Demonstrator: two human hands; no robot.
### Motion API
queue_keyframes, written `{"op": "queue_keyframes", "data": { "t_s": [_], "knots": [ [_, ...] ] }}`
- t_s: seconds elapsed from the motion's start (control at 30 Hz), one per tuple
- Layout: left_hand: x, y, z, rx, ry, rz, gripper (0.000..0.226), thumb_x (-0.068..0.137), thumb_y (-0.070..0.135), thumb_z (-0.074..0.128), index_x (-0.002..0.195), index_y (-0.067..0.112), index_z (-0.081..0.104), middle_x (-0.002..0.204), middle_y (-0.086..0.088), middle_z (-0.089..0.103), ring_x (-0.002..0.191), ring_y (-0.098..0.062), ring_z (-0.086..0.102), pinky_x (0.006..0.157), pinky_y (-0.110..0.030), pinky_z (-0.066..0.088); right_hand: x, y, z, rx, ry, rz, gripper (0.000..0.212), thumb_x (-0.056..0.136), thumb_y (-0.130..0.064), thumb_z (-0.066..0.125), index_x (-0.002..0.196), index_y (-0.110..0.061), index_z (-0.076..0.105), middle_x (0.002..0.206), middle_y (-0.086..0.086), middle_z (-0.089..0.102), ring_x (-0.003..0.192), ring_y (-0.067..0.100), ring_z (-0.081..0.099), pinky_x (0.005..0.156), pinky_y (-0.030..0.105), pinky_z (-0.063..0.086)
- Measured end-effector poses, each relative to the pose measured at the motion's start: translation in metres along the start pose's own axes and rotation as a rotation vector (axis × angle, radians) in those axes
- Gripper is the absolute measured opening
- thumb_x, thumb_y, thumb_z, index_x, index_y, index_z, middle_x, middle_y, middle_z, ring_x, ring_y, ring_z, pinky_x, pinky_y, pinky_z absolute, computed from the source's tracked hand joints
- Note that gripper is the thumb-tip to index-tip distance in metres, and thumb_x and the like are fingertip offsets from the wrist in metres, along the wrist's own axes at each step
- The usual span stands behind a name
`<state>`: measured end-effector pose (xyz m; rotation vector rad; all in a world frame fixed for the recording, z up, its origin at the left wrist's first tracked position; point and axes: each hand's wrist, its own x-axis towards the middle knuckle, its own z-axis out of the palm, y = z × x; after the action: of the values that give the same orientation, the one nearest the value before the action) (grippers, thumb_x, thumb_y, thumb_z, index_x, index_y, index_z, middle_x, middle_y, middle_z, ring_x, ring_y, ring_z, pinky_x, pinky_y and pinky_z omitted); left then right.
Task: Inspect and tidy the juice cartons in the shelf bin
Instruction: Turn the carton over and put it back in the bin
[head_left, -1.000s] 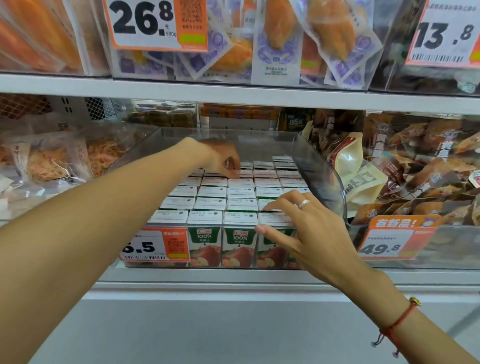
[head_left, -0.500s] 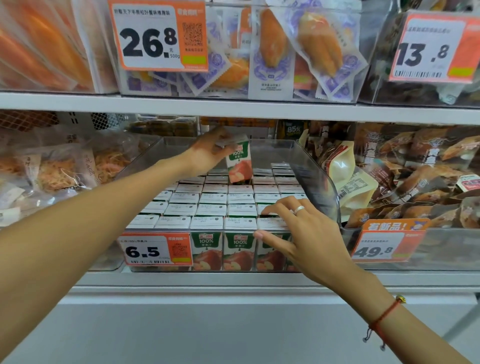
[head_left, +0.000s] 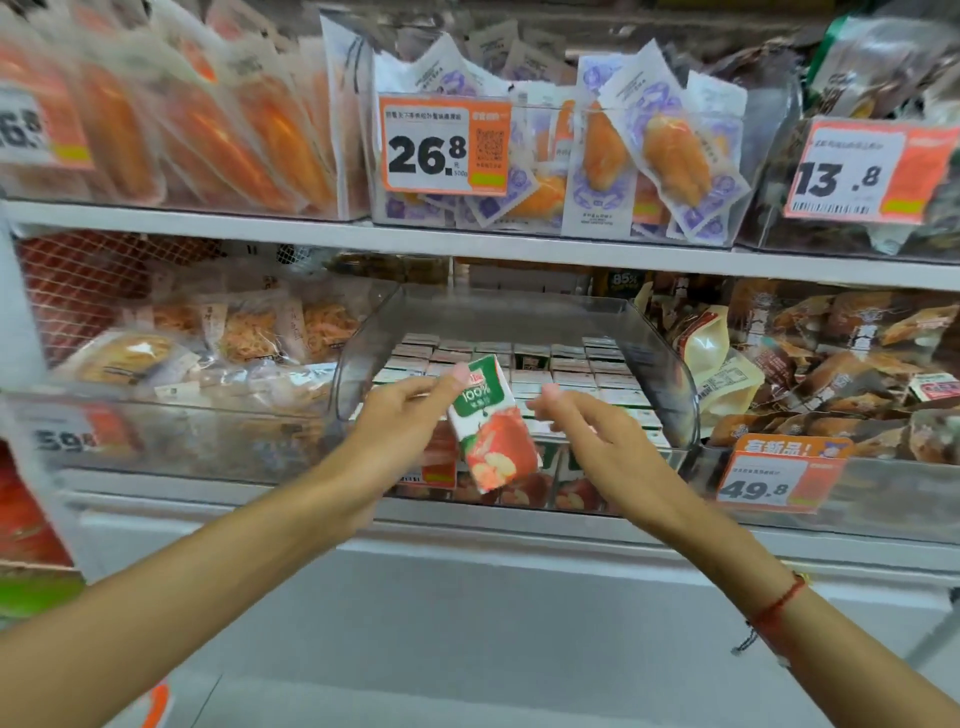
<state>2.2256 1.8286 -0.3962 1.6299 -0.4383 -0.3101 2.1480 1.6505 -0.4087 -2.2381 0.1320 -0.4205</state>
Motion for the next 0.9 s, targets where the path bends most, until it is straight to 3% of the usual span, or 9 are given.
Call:
{"op": "queue_keyframes", "data": {
  "t_s": [0.07, 0.13, 0.23, 0.37, 0.5, 0.6, 0.73, 0.8, 0.9],
  "knots": [
    [-0.016, -0.006, -0.001, -0.022, -0.025, -0.029, 0.038, 0.092, 0.048, 0.054, 0.111, 0.019, 0.069, 0.099, 0.002, 0.077, 0.097, -0.012, 0.071, 0.085, -0.029, 0.058, -0.005, -0.017, 0.009, 0.242, -0.167, 0.091, 0.050, 0.082, -0.069, 0.039, 0.098, -0.030, 0.067, 0.088, -0.024, 0.072, 0.083, -0.007, 0.066, 0.063, 0.007, 0.047],
    [-0.025, -0.012, -0.004, -0.059, -0.027, -0.029, 0.039, 0.090, 0.048, 0.057, 0.113, 0.018, 0.068, 0.098, 0.002, 0.077, 0.093, -0.011, 0.073, 0.081, -0.026, 0.059, -0.008, -0.022, 0.020, 0.314, -0.234, 0.093, 0.036, 0.091, -0.056, 0.048, 0.090, -0.027, 0.068, 0.080, -0.020, 0.073, 0.075, -0.007, 0.068, 0.058, 0.007, 0.049],
    [-0.033, -0.024, -0.009, -0.124, -0.042, -0.030, 0.032, 0.090, 0.045, 0.059, 0.107, 0.021, 0.070, 0.093, 0.004, 0.077, 0.088, -0.009, 0.073, 0.072, -0.018, 0.058, -0.015, -0.019, 0.038, 0.364, -0.149, 0.089, 0.030, 0.092, -0.046, 0.055, 0.095, -0.020, 0.070, 0.084, -0.010, 0.075, 0.080, 0.004, 0.070, 0.067, 0.013, 0.054],
    [-0.037, -0.038, -0.011, -0.160, -0.118, -0.053, 0.022, 0.094, 0.034, 0.059, 0.109, 0.021, 0.069, 0.099, 0.008, 0.076, 0.094, -0.006, 0.071, 0.076, -0.017, 0.057, -0.020, -0.016, 0.048, 0.401, -0.063, 0.126, 0.031, 0.094, -0.042, 0.055, 0.098, -0.014, 0.069, 0.069, -0.016, 0.069, 0.068, -0.004, 0.065, 0.059, 0.010, 0.048],
    [-0.039, -0.047, -0.013, -0.153, -0.154, -0.070, 0.022, 0.096, 0.031, 0.057, 0.113, 0.022, 0.068, 0.104, 0.007, 0.076, 0.100, -0.007, 0.070, 0.085, -0.021, 0.057, -0.022, -0.014, 0.052, 0.373, -0.089, 0.204, 0.031, 0.092, -0.047, 0.056, 0.102, -0.019, 0.066, 0.083, -0.011, 0.071, 0.076, -0.002, 0.068, 0.064, 0.014, 0.053],
    [-0.039, -0.050, -0.015, -0.192, -0.098, -0.048, 0.018, 0.098, 0.028, 0.055, 0.107, 0.022, 0.069, 0.099, 0.008, 0.077, 0.092, -0.006, 0.072, 0.073, -0.015, 0.056, -0.024, -0.013, 0.048, 0.380, -0.252, 0.269, 0.028, 0.092, -0.038, 0.062, 0.116, -0.024, 0.062, 0.106, -0.002, 0.072, 0.096, 0.009, 0.070, 0.082, 0.025, 0.056],
    [-0.037, -0.049, -0.019, -0.272, -0.016, -0.067, 0.018, 0.098, 0.027, 0.055, 0.106, 0.019, 0.069, 0.097, 0.003, 0.077, 0.089, -0.009, 0.073, 0.067, -0.015, 0.056, -0.025, -0.013, 0.050, 0.388, -0.341, 0.257, 0.038, 0.086, -0.026, 0.072, 0.123, -0.024, 0.062, 0.110, -0.001, 0.073, 0.104, 0.012, 0.068, 0.099, 0.032, 0.049],
    [-0.035, -0.047, -0.021, -0.290, 0.024, -0.066, 0.020, 0.097, 0.027, 0.056, 0.107, 0.016, 0.070, 0.098, -0.001, 0.077, 0.088, -0.011, 0.073, 0.067, -0.017, 0.057, -0.025, -0.014, 0.055, 0.429, -0.265, 0.244, 0.035, 0.083, -0.026, 0.075, 0.117, -0.024, 0.066, 0.105, 0.003, 0.074, 0.102, 0.012, 0.068, 0.097, 0.030, 0.047],
    [-0.035, -0.050, -0.021, -0.241, 0.128, -0.047, 0.018, 0.095, 0.024, 0.060, 0.105, 0.015, 0.072, 0.093, 0.000, 0.077, 0.085, -0.010, 0.073, 0.069, -0.025, 0.060, -0.026, -0.015, 0.064, 0.419, -0.178, 0.231, 0.035, 0.078, -0.028, 0.081, 0.109, -0.023, 0.068, 0.093, -0.001, 0.075, 0.088, 0.007, 0.070, 0.078, 0.017, 0.049]
  ]
}}
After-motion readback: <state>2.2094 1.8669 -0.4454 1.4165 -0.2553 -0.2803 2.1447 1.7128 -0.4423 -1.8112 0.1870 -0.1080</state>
